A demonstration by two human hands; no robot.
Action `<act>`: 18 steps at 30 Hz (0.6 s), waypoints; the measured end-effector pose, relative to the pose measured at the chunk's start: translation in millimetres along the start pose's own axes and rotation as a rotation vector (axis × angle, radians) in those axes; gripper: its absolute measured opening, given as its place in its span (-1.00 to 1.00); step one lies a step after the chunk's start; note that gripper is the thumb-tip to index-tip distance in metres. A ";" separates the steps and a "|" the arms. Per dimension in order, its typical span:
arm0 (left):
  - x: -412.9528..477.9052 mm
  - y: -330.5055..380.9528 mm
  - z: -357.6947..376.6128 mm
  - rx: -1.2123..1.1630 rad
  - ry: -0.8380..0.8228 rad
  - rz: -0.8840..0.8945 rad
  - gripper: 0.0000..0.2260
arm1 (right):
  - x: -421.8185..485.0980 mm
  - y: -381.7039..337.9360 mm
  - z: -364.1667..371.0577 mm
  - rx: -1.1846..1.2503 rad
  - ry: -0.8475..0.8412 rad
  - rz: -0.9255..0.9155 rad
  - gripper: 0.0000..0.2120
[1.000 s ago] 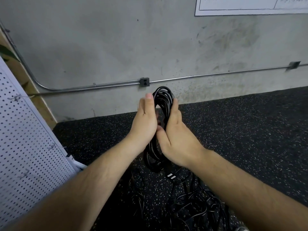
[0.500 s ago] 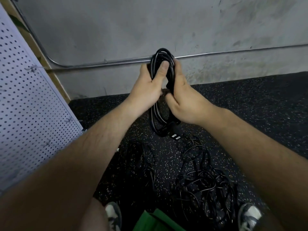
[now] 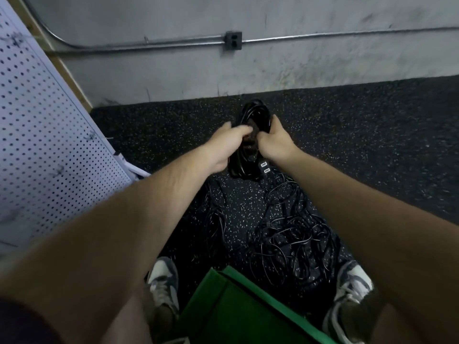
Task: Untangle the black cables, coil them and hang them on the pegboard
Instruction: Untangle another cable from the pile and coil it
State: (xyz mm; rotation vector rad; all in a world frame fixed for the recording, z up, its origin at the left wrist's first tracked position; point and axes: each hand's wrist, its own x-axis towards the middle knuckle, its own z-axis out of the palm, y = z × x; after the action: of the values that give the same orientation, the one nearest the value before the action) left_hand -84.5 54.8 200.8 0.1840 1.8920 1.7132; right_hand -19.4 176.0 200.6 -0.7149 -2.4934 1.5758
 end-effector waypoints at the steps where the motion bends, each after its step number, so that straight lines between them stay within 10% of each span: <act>1: 3.9 -15.9 2.3 0.014 -0.012 -0.057 -0.78 | 5.5 13.3 5.9 -0.020 -0.027 0.056 -0.36; 12: 64.5 -244.0 28.8 0.349 0.036 -0.457 -0.52 | 42.3 212.0 109.2 -0.110 -0.232 0.562 -0.30; 18: 116.9 -295.0 27.8 0.428 0.059 -0.342 -0.42 | 75.2 274.0 151.4 -0.068 -0.077 0.451 -0.41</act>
State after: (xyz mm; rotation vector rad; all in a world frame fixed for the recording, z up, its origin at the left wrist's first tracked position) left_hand -87.4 83.8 -116.4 -0.0294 2.1681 1.0906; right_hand -45.4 180.5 -120.2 -1.3274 -2.5767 1.6768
